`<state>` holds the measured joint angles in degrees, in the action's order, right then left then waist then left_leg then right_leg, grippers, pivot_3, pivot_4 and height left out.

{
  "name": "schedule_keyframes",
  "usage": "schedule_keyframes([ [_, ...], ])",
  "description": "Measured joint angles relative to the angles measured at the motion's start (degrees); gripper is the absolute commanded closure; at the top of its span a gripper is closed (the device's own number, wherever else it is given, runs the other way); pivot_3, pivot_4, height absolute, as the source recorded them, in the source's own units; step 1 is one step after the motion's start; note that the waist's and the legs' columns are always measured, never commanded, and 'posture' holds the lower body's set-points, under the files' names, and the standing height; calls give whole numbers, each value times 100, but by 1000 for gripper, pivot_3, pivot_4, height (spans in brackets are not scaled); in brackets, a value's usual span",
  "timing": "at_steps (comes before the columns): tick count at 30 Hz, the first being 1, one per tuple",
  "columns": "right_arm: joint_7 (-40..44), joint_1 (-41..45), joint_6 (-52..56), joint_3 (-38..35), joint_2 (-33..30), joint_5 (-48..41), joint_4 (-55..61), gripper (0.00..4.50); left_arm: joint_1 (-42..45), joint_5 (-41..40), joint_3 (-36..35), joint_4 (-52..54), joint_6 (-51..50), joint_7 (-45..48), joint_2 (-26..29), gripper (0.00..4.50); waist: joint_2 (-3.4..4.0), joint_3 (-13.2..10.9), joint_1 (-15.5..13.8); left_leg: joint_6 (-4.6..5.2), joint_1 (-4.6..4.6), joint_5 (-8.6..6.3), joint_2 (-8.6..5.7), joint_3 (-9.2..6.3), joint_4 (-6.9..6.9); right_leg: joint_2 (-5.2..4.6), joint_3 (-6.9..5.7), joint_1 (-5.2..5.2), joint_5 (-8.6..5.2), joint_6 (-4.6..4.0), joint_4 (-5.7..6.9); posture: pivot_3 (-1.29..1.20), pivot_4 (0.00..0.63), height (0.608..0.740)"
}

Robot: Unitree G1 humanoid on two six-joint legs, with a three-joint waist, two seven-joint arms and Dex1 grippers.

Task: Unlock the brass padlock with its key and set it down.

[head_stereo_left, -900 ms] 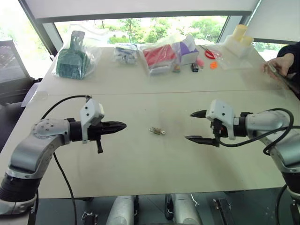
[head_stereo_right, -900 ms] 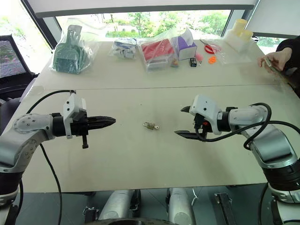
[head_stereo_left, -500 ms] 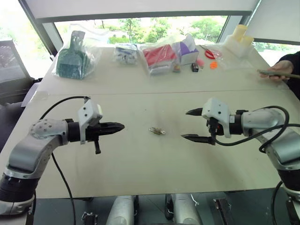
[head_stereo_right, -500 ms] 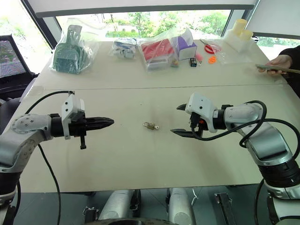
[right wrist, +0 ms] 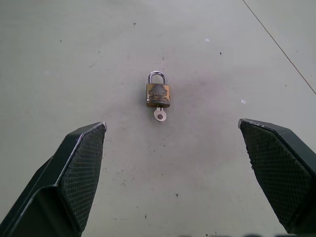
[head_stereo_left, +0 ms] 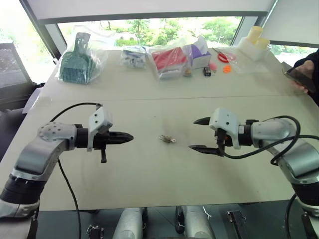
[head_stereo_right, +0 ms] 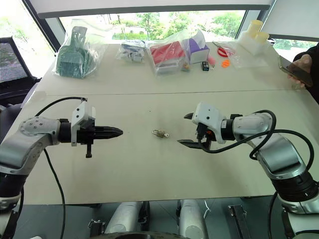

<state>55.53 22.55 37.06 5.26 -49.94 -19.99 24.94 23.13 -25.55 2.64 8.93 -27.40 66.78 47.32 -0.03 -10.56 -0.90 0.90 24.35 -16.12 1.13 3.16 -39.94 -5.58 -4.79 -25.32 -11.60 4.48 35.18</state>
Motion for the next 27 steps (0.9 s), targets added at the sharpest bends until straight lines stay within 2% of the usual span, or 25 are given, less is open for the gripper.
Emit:
schedule_keyframes([
  [3,-146,-14,0,-14,55,15,45,45,526,224,118,-606,356,120,-149,4500,-3,1,1,0,0,0,-12,-1,-5,0,-2,3,0,0,2,0,150,740],
  [6,-247,-27,11,-15,92,33,54,0,1090,407,305,-1278,667,439,-301,3644,-2,1,2,1,1,0,-16,0,-5,0,-1,2,9,16,2,0,150,740],
  [11,-310,-31,-5,-12,126,67,77,0,1888,807,825,-2382,1382,1092,-840,1318,-4,1,4,2,3,0,-20,13,-7,0,-1,4,12,21,0,0,150,740],
  [14,-399,-52,-33,-14,134,124,76,0,2385,1005,1099,-3296,1949,1599,-1388,38,-6,0,-7,3,5,0,-20,20,-10,0,-3,3,12,22,2,0,150,740],
  [21,-733,-263,61,-120,144,179,315,0,3627,1643,1306,-5757,3638,2142,-2496,38,-9,-1,3,7,6,-2,-20,19,-11,0,-2,2,14,25,2,0,150,740],
  [27,-919,-701,331,-339,11,166,793,0,3984,2359,1517,-7330,4627,2255,-3021,38,-14,-4,14,10,6,-4,-19,2,-11,0,-2,0,14,25,2,0,150,740],
])
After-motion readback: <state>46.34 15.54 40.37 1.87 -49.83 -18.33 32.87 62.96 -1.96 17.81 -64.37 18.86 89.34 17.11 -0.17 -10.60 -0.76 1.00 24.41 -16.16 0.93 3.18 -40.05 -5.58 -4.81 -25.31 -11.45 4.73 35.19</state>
